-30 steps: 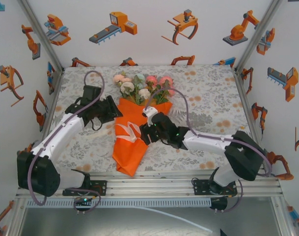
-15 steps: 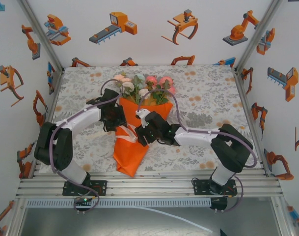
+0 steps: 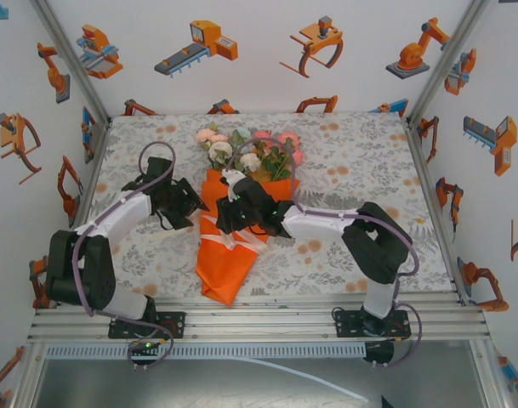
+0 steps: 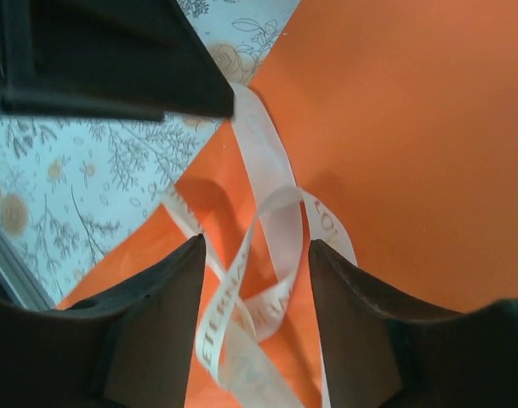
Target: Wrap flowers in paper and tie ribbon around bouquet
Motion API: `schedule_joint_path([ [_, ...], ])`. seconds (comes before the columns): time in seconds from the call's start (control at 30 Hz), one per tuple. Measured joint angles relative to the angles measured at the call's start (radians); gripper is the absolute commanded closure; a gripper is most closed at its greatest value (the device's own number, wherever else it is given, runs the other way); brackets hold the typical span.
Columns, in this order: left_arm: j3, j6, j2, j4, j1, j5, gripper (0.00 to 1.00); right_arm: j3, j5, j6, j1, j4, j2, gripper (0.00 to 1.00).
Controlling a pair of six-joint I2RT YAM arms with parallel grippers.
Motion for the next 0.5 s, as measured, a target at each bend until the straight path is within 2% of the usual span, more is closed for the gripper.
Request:
schedule_joint_path([
  [0.07,0.0,-0.011,0.026,0.02,-0.005,0.027,0.5,0.017,-0.007,0.009,0.0,-0.011,0.026,0.68],
  [0.13,0.007,-0.018,0.043,0.027,-0.01,0.037,0.54,0.019,-0.008,0.019,-0.001,-0.019,0.034,0.71],
  [0.23,0.03,-0.023,0.084,0.027,-0.01,0.041,0.56,0.034,-0.014,0.026,-0.005,-0.047,0.041,0.61],
  [0.3,0.041,-0.023,0.114,0.028,-0.01,0.041,0.58,0.059,-0.022,0.026,-0.008,-0.071,0.049,0.59],
  [0.4,0.043,-0.027,0.149,0.026,-0.01,0.041,0.65,0.102,-0.034,0.027,-0.01,-0.097,0.068,0.67],
  [0.5,0.043,-0.028,0.166,0.027,-0.01,0.042,0.8,0.128,-0.037,0.029,-0.011,-0.115,0.086,0.78],
])
